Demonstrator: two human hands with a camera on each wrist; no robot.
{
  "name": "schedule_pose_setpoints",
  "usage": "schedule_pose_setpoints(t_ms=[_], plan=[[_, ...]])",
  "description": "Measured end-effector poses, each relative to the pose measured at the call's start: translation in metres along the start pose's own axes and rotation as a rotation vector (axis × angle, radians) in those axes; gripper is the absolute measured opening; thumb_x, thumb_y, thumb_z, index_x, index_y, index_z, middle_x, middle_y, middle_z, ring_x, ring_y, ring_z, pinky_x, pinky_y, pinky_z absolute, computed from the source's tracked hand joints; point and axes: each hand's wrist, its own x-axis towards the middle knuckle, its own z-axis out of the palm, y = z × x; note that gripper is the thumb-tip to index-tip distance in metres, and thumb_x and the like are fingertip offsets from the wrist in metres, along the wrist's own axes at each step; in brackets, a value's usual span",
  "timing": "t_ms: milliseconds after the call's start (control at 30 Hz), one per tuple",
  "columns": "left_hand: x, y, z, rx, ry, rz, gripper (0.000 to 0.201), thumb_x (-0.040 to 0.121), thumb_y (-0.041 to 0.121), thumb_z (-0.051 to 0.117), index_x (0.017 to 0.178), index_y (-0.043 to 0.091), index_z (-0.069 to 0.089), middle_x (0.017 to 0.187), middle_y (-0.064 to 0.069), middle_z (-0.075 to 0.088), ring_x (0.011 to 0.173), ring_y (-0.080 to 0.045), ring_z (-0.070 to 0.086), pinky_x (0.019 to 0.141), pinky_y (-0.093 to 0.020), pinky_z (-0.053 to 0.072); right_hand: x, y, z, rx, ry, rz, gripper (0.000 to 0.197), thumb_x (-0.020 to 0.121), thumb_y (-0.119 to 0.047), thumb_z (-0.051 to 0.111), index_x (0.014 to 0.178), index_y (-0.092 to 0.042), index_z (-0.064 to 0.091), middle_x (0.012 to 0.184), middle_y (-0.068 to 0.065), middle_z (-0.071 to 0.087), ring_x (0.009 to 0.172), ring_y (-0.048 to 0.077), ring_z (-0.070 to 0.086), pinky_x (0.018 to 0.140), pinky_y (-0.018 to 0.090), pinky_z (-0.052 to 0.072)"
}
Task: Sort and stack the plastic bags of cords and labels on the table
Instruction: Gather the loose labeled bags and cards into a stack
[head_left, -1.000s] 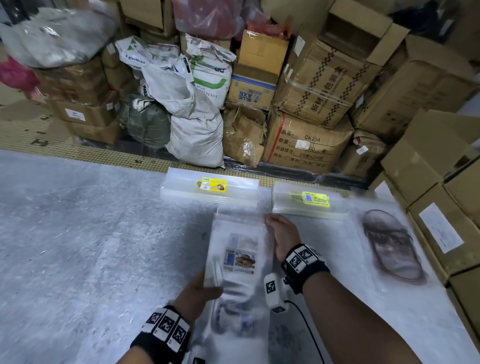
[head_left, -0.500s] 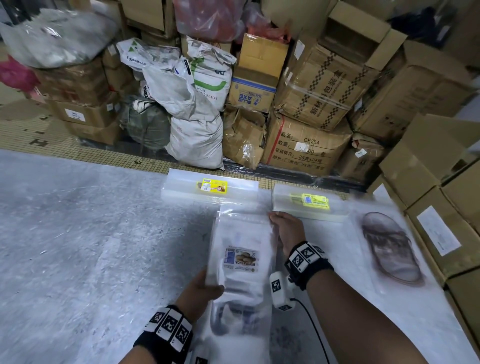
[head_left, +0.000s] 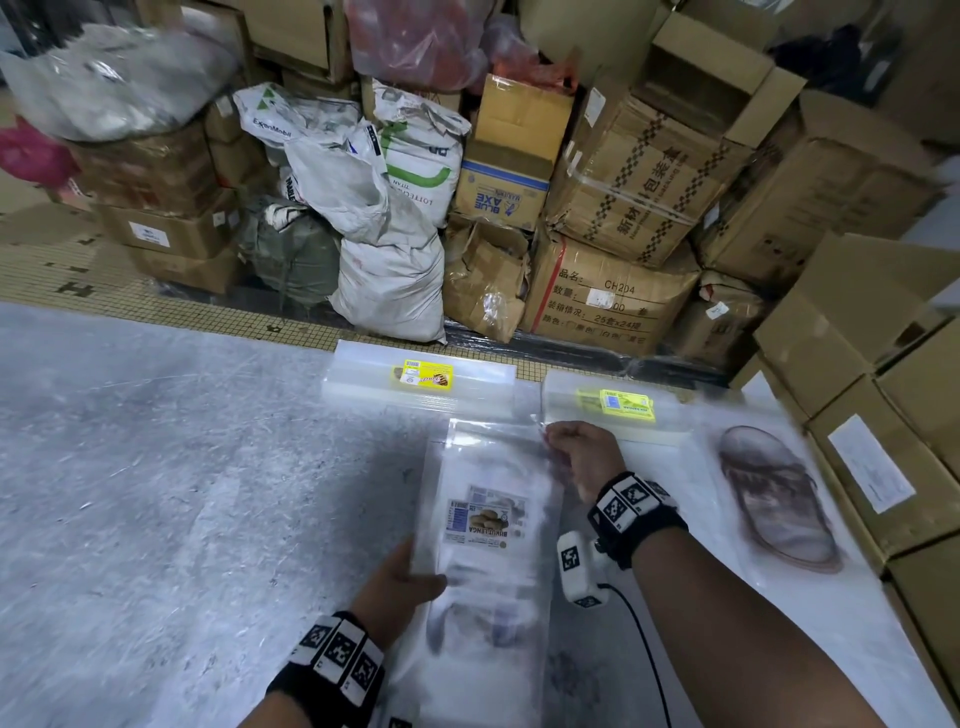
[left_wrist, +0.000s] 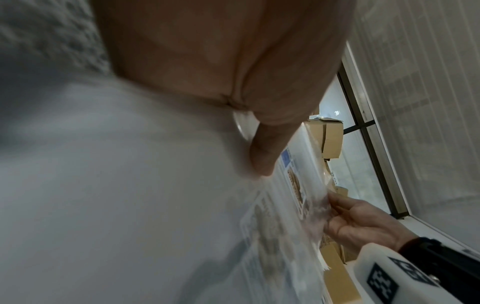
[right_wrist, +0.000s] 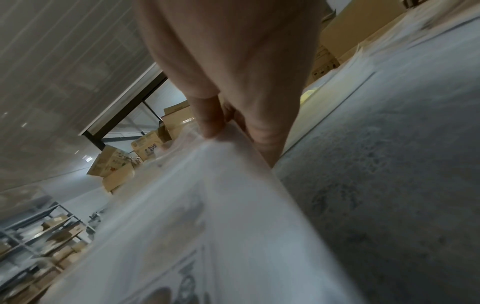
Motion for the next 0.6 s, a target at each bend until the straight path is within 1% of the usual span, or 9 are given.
schedule_pose_setpoints(t_ms=[67, 167, 233, 300, 367, 433, 467, 533, 600], plan=[[0.002, -0.003, -0.003, 0.001, 0.010, -0.013, 0.076, 0.042, 0.013, 0.081, 0.114, 0.005, 0.058, 0.099, -0.012, 0.075, 0.089, -0.023, 0.072, 0.070, -0.027, 0.056, -0.001, -0.007, -0.004, -0.092, -0.017, -0.025, 0.015, 0.089, 0.003, 0.065, 0.083, -0.009, 0.070, 0.075, 0.004, 0.066, 0.066, 0.016, 0.056, 0.063, 0.027, 0.049], [0.004, -0.004, -0.006, -0.007, 0.001, -0.028, 0.077, 0.042, 0.014, 0.081, 0.115, 0.007, 0.057, 0.098, -0.007, 0.076, 0.092, -0.023, 0.071, 0.071, -0.026, 0.056, 0.000, -0.015, -0.008, -0.096, -0.020, -0.028, 0.015, 0.090, -0.003, 0.066, 0.080, -0.012, 0.073, 0.077, 0.006, 0.067, 0.063, 0.017, 0.050, 0.070, 0.034, 0.044], [0.005, -0.005, -0.006, -0.015, -0.010, -0.024, 0.077, 0.043, 0.012, 0.081, 0.116, 0.006, 0.057, 0.099, -0.008, 0.075, 0.090, -0.021, 0.071, 0.071, -0.027, 0.056, -0.001, -0.019, -0.010, -0.098, -0.014, -0.055, 0.016, 0.091, -0.004, 0.065, 0.081, -0.014, 0.073, 0.079, 0.006, 0.067, 0.062, 0.016, 0.050, 0.066, 0.032, 0.043], [0.005, -0.006, -0.007, -0.004, -0.005, -0.028, 0.077, 0.042, 0.013, 0.080, 0.115, 0.006, 0.057, 0.100, -0.008, 0.075, 0.090, -0.021, 0.071, 0.072, -0.030, 0.056, -0.002, -0.024, -0.011, -0.097, 0.019, -0.114, 0.015, 0.092, -0.006, 0.064, 0.083, -0.014, 0.072, 0.077, 0.002, 0.065, 0.064, 0.017, 0.052, 0.059, 0.027, 0.041], [0.006, -0.007, -0.009, 0.019, 0.002, -0.014, 0.075, 0.045, 0.014, 0.080, 0.116, 0.007, 0.058, 0.104, -0.010, 0.074, 0.097, -0.026, 0.069, 0.079, -0.037, 0.056, -0.001, -0.032, -0.012, -0.120, 0.016, -0.169, 0.013, 0.093, -0.005, 0.062, 0.086, -0.011, 0.071, 0.077, 0.000, 0.066, 0.063, 0.015, 0.059, 0.056, 0.025, 0.040], [0.006, -0.007, -0.010, 0.036, 0.005, -0.013, 0.075, 0.047, 0.015, 0.080, 0.118, 0.007, 0.058, 0.108, -0.012, 0.073, 0.102, -0.029, 0.068, 0.087, -0.041, 0.055, -0.002, -0.043, -0.016, -0.142, 0.025, -0.209, 0.013, 0.094, -0.005, 0.060, 0.087, -0.012, 0.069, 0.072, 0.001, 0.063, 0.054, 0.014, 0.058, 0.053, 0.026, 0.039], [0.006, -0.008, -0.009, 0.032, 0.008, -0.017, 0.076, 0.047, 0.015, 0.081, 0.119, 0.007, 0.057, 0.108, -0.011, 0.073, 0.101, -0.027, 0.068, 0.086, -0.037, 0.055, 0.001, -0.046, -0.019, -0.147, 0.042, -0.228, 0.015, 0.095, -0.007, 0.058, 0.085, -0.015, 0.066, 0.070, 0.001, 0.061, 0.053, 0.018, 0.055, 0.054, 0.028, 0.039], [0.006, -0.008, -0.009, 0.028, 0.006, -0.017, 0.077, 0.047, 0.014, 0.081, 0.120, 0.007, 0.057, 0.108, -0.009, 0.073, 0.100, -0.022, 0.070, 0.081, -0.029, 0.055, 0.005, -0.048, -0.024, -0.232, 0.059, -0.268, 0.017, 0.098, -0.012, 0.054, 0.084, -0.019, 0.061, 0.073, 0.000, 0.058, 0.059, 0.020, 0.051, 0.055, 0.029, 0.041], [0.006, -0.008, -0.009, 0.042, -0.002, -0.018, 0.071, 0.050, 0.009, 0.080, 0.117, 0.006, 0.058, 0.105, -0.010, 0.074, 0.097, -0.023, 0.070, 0.077, -0.027, 0.055, 0.003, -0.042, -0.028, -0.354, 0.032, -0.287, 0.017, 0.100, -0.014, 0.049, 0.086, -0.021, 0.057, 0.078, -0.005, 0.056, 0.065, 0.016, 0.050, 0.052, 0.024, 0.043]])
